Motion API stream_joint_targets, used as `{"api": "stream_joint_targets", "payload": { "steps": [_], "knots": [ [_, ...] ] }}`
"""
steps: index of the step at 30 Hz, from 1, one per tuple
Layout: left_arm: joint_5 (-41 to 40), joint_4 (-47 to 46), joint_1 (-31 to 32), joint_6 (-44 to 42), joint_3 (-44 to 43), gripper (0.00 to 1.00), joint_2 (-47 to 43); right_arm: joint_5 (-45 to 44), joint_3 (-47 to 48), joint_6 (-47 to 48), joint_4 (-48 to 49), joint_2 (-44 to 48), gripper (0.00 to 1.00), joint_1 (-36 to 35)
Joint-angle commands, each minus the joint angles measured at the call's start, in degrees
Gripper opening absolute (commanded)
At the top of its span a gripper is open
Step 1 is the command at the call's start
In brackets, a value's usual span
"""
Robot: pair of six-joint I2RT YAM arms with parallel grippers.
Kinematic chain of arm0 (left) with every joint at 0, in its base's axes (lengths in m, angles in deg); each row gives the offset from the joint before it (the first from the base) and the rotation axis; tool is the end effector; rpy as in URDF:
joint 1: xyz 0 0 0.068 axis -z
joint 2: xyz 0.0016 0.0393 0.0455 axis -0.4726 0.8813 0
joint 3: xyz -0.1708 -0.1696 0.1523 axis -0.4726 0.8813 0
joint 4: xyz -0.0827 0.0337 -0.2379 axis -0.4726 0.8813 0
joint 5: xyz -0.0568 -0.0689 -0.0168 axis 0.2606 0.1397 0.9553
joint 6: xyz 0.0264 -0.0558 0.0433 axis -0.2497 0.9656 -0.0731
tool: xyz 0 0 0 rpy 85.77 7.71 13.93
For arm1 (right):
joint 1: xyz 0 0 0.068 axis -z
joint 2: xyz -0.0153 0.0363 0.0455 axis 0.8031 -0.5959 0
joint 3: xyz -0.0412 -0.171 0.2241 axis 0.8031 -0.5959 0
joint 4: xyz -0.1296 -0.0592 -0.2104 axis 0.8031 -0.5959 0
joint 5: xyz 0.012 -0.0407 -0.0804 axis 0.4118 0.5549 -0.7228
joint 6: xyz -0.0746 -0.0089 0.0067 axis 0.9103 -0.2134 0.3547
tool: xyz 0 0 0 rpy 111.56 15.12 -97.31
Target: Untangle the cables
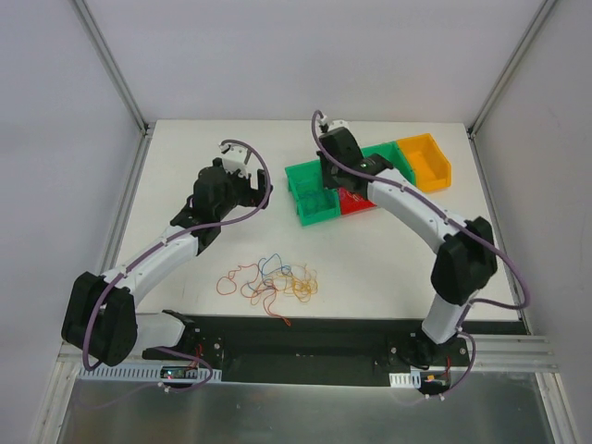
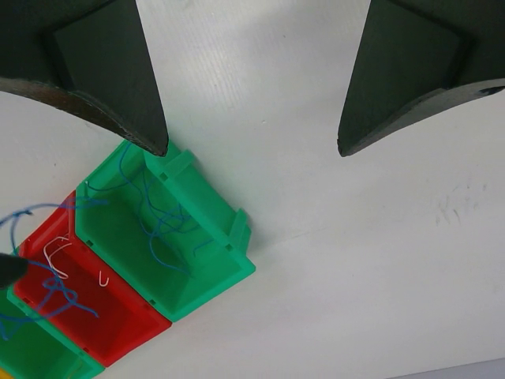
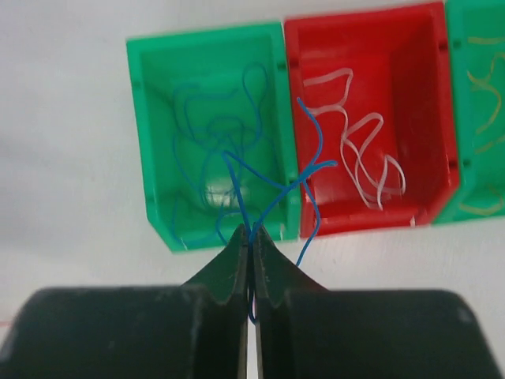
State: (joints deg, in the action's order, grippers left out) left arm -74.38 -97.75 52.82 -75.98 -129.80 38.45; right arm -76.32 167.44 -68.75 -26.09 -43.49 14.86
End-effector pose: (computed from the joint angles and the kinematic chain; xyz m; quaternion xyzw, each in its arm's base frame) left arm 0.2807 -0.1301 0.3055 0.1356 0.7430 -0.1761 0.6313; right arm 0.3297 0.2388 0.3177 -0.2181 0.8656 0.0224 0.4501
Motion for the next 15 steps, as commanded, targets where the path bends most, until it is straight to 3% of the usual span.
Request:
{"api": "stream_joint_targets", "payload": {
  "steps": [1,6,9,11,15],
  "knots": [
    [0.90,-2.99,-1.07,0.57,0.58,0.88,-1.65,2.97,11.08,4.63,3.07,-8.51,0.00,0.68],
    [1.33,-3.07,-1.77,0.65,0.93,0.88,-1.56,2.53,20.41,5.78,2.82,-20.02,0.01,1.21],
    [1.77,-3.42,-2.12,0.83,1.11,0.88,-1.65,5.95,20.43,3.94,2.02,-22.94,0.03,1.13],
    [2.30,-3.60,-2.21,1.27,1.20,0.88,-1.65,7.10,17.45,2.88,4.21,-21.63,0.11,1.13],
    [4.05,-4.13,-2.30,2.58,1.02,0.88,-1.39,8.16,15.85,2.88,3.43,-19.34,0.40,1.39]
  ]
}}
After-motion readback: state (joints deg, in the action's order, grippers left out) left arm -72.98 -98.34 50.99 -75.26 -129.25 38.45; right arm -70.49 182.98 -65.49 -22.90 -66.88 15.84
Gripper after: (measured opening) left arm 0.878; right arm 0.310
